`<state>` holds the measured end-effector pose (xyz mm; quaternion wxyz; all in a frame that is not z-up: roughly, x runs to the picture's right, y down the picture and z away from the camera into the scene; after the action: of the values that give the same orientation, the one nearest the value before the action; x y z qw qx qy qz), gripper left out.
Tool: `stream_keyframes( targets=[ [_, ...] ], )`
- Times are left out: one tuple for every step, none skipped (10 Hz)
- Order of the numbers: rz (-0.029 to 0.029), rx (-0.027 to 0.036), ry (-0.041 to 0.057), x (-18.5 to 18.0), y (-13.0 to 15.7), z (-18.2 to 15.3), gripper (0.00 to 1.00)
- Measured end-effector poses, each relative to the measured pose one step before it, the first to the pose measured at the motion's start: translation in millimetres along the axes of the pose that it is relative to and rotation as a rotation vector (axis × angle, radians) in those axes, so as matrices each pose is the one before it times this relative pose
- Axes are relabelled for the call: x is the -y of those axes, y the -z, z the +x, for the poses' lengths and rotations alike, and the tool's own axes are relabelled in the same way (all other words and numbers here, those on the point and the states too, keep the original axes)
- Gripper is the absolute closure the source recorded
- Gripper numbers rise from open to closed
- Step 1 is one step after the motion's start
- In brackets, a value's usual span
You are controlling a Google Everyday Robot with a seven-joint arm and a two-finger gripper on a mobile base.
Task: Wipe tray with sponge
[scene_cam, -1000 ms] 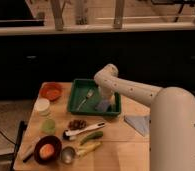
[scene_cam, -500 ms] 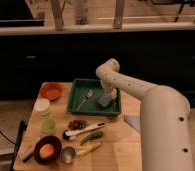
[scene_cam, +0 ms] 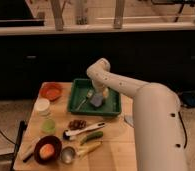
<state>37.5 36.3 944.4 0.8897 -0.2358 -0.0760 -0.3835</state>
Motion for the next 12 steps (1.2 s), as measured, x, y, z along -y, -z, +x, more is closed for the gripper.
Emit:
stream_keyframes(
  targets=[
    [0.00398,0.00916,0.02317,-5.84,2.47,-9.22,0.98],
    [0.00055,0.01492,0.02576,-13.09,3.55,-12.24,0.98],
    [-0.00097,0.00378,0.00542,-7.55,1.31,-2.57,0.98],
    [-0.00064,0.00068,-0.00595,-11.01,0.41,2.84,0.98],
    [-0.00801,0.00089,-0.01870,-12.06,0.11,8.91,0.98],
    [-0.00719,-0.00548,-0.01650,-6.99,-0.82,9.42,0.98],
    [-0.00911,-0.01158,-0.02827,-6.89,-1.96,16.65,0.98],
    [-0.00287,-0.01032,-0.02858,2.75,-3.09,15.37,0.98],
    [-0.00053,-0.00548,-0.01441,5.11,-1.87,7.03,0.98],
    [-0.00007,-0.00489,-0.01188,7.97,-1.45,6.27,0.98],
    [0.00408,-0.00311,-0.00345,9.20,-0.26,3.65,0.98],
    [0.00985,0.00869,0.00827,10.22,2.32,-5.06,0.98]
  ],
)
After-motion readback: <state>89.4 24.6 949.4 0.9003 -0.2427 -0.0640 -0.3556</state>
